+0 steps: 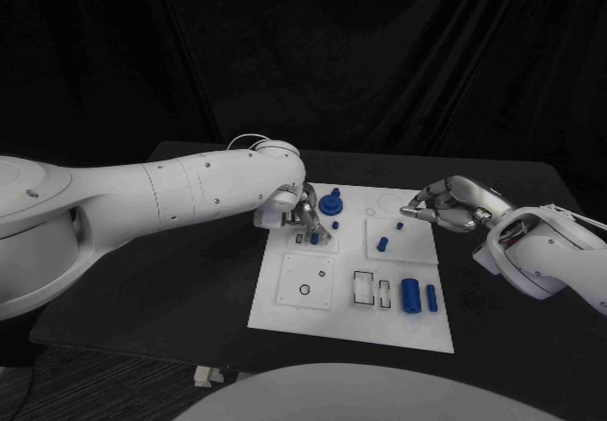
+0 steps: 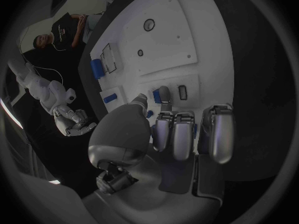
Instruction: Assemble the parts on the task board
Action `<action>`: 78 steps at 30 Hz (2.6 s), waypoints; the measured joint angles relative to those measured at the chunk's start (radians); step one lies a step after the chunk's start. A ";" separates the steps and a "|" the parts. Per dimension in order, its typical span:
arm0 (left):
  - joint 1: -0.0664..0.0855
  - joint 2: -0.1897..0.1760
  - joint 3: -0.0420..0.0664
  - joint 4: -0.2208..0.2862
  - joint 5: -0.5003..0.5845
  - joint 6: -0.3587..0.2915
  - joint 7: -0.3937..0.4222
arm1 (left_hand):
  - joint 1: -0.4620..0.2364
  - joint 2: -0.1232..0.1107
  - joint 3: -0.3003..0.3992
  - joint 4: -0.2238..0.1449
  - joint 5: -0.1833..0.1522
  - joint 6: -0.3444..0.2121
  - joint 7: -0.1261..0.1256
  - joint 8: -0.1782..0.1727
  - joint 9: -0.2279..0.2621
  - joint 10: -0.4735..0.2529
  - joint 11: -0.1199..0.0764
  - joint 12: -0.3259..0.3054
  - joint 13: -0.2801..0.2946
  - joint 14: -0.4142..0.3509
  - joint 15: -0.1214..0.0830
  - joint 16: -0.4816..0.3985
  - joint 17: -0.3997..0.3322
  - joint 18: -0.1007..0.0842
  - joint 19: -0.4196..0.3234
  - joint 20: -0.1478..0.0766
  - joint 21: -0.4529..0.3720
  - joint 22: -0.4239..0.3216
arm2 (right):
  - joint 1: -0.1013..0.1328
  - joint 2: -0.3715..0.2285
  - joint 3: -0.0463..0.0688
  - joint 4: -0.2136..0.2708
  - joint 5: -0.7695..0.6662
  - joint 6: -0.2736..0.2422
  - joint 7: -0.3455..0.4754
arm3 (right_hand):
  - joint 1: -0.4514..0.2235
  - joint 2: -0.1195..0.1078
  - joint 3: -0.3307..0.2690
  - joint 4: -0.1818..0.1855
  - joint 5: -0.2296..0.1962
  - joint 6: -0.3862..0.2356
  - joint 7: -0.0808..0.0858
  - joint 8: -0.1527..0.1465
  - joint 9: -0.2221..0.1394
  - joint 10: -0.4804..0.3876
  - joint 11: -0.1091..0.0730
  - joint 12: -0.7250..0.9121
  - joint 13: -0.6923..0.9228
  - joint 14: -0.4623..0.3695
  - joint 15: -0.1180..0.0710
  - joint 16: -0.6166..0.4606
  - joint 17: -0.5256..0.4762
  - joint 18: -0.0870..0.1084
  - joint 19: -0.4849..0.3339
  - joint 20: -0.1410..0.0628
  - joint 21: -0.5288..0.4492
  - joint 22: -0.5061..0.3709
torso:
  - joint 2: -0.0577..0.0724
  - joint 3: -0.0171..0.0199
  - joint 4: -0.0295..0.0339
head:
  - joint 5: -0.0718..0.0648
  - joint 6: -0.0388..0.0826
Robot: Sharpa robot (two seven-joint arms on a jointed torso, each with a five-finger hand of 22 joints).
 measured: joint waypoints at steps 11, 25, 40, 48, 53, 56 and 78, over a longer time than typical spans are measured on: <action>0.000 -0.037 0.000 0.035 0.000 -0.010 -0.004 | 0.003 0.003 -0.028 0.002 -0.006 0.004 -0.004 0.043 0.050 0.003 -0.010 0.007 0.000 0.002 -0.006 0.000 0.000 0.000 0.000 -0.007 0.010 0.000 | 0.000 -0.003 0.000 0.000 0.000 0.000 0.000 | -0.007 0.007 -0.006 0.000 0.000 0.000 0.000 0.000 0.000 0.000 0.000 0.000 0.001 0.000 0.000 0.000 0.000 0.000 0.000 0.000 0.000 0.000 | 0.000 0.0001 0.0000 | 0.000 0.000; 0.051 -0.139 0.001 0.141 -0.033 -0.046 -0.035 | -0.015 0.008 -0.070 0.004 -0.066 0.006 -0.013 0.059 0.079 0.001 -0.021 0.026 0.000 0.000 -0.014 0.000 0.000 0.000 0.000 -0.015 0.023 0.000 | 0.000 -0.011 0.000 0.001 0.000 -0.003 0.001 | -0.023 0.012 -0.022 0.000 -0.016 0.000 0.000 0.000 -0.001 0.000 0.000 0.000 0.001 0.000 0.000 0.000 0.000 0.000 0.000 0.000 0.000 0.000 | -0.001 0.0002 0.0007 | -0.005 0.000; 0.111 -0.233 0.001 0.218 -0.053 -0.191 0.081 | -0.077 0.001 -0.180 0.001 -0.078 0.020 -0.027 0.051 0.079 0.001 -0.028 0.053 0.000 0.000 -0.022 0.000 0.000 0.000 0.000 -0.022 0.047 0.000 | 0.000 -0.024 0.000 0.006 0.000 -0.021 0.007 | -0.067 0.025 -0.055 0.000 -0.074 0.000 0.000 0.000 -0.003 0.000 0.000 0.000 0.000 0.000 0.000 0.000 0.000 0.000 0.000 0.000 -0.004 0.000 | -0.002 0.0007 0.0000 | -0.009 0.000; 0.126 -0.242 0.000 0.199 -0.055 -0.224 0.119 | 0.012 0.051 -0.180 0.001 -0.045 0.027 -0.027 0.007 0.052 0.001 -0.028 0.061 0.000 0.000 -0.022 0.000 0.000 0.000 0.003 -0.025 0.050 0.000 | 0.000 -0.026 0.000 0.010 0.000 -0.028 0.010 | -0.067 0.025 -0.055 0.000 -0.074 0.000 0.000 0.000 -0.003 0.000 0.000 0.000 0.000 0.000 0.000 0.000 0.000 0.000 0.000 0.000 -0.004 -0.001 | 0.000 0.0004 0.0000 | -0.015 0.000; 0.127 -0.224 0.000 0.158 -0.056 -0.226 0.127 | 0.013 0.052 -0.187 0.002 -0.038 0.027 -0.027 0.002 0.044 0.001 -0.027 0.061 0.000 0.000 -0.022 0.000 0.000 0.000 0.003 -0.025 0.050 0.000 | 0.000 -0.026 0.000 0.013 0.000 -0.030 0.010 | -0.067 0.025 -0.055 0.000 -0.074 0.000 0.000 0.000 -0.003 0.000 0.000 0.000 0.000 0.000 0.000 0.000 0.000 0.000 0.000 0.000 -0.004 -0.001 | -0.001 0.0003 -0.0001 | -0.015 0.000; 0.127 -0.202 0.000 0.118 -0.056 -0.226 0.130 | 0.013 0.052 -0.187 0.002 -0.038 0.027 -0.027 0.000 0.043 0.001 -0.027 0.065 0.000 0.000 -0.021 0.000 0.000 0.000 0.003 -0.025 0.050 0.000 | 0.000 -0.025 0.000 0.013 0.000 -0.030 0.010 | -0.067 0.025 -0.055 0.000 -0.074 0.000 0.000 0.000 -0.003 0.000 0.000 0.000 0.000 0.000 0.000 0.000 0.000 0.000 0.000 0.000 -0.004 -0.001 | -0.001 0.0003 -0.0006 | -0.013 0.000; 0.052 -0.041 0.000 -0.122 -0.121 -0.175 0.149 | 0.037 0.068 -0.209 -0.001 -0.034 0.027 -0.012 -0.071 -0.011 0.001 -0.027 0.065 0.000 0.000 -0.021 0.000 0.000 0.000 0.003 -0.025 0.058 0.000 | 0.000 -0.015 0.000 0.014 0.000 -0.030 0.011 | -0.067 0.025 -0.058 -0.003 -0.070 0.000 0.000 0.000 -0.003 0.000 0.000 0.000 0.000 0.000 0.000 0.000 0.000 0.000 0.000 0.000 -0.004 -0.001 | 0.001 -0.0002 0.0001 | -0.014 0.000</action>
